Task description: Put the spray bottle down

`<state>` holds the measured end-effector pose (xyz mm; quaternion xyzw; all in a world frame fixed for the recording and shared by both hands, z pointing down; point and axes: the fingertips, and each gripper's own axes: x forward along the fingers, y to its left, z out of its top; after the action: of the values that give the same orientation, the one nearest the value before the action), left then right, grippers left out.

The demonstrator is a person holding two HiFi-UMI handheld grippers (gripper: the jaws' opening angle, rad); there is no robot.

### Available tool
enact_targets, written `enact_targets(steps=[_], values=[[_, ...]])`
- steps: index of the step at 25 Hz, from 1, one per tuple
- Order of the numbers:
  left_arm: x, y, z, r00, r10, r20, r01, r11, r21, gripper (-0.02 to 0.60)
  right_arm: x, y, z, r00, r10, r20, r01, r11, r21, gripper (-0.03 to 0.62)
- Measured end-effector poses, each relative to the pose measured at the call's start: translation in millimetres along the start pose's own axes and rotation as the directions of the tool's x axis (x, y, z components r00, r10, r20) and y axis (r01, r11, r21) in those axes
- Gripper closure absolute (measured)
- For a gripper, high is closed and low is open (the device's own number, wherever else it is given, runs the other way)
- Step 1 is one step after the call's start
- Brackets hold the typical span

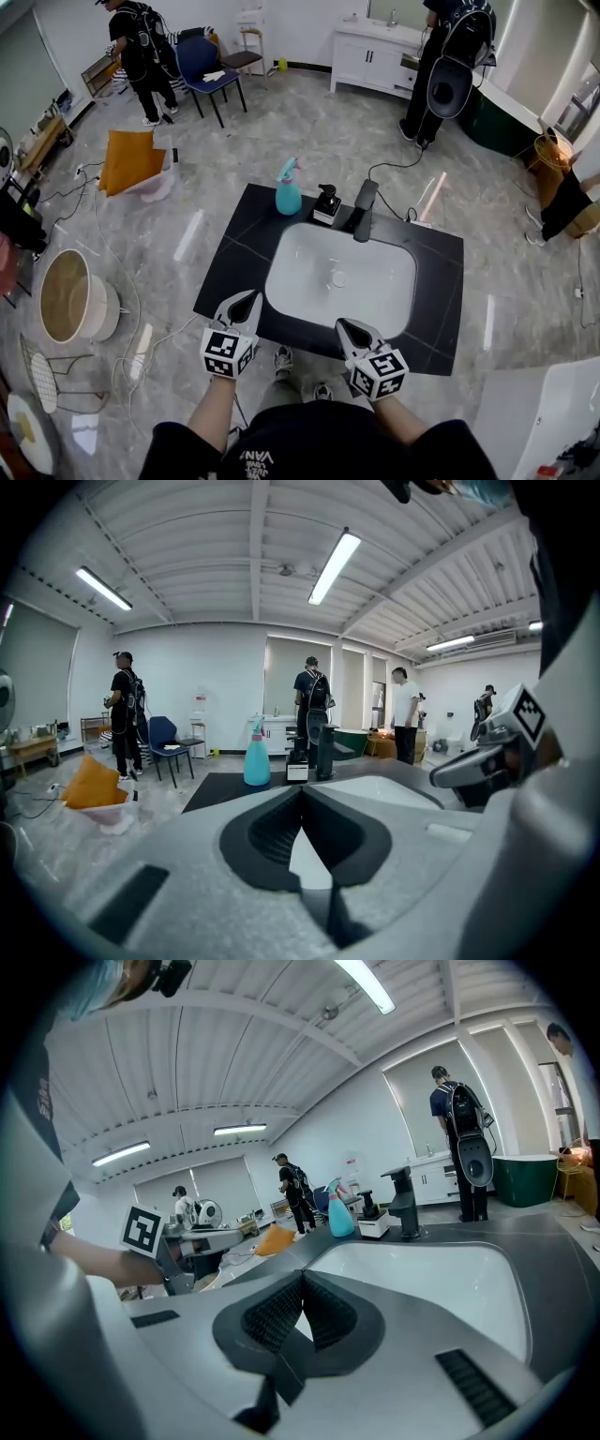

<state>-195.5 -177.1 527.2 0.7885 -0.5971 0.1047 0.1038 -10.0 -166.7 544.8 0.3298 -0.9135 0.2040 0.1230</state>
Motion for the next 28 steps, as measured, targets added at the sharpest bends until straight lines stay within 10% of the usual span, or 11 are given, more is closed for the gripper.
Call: enact_targets(steps=[28], values=[[-96, -103, -30, 0.996, 0.088, 0.026, -0.086, 0.994, -0.070, 0.571, -54, 23, -47, 0.995, 0.089, -0.056, -0.092, 0.993, -0.068, 0.595]])
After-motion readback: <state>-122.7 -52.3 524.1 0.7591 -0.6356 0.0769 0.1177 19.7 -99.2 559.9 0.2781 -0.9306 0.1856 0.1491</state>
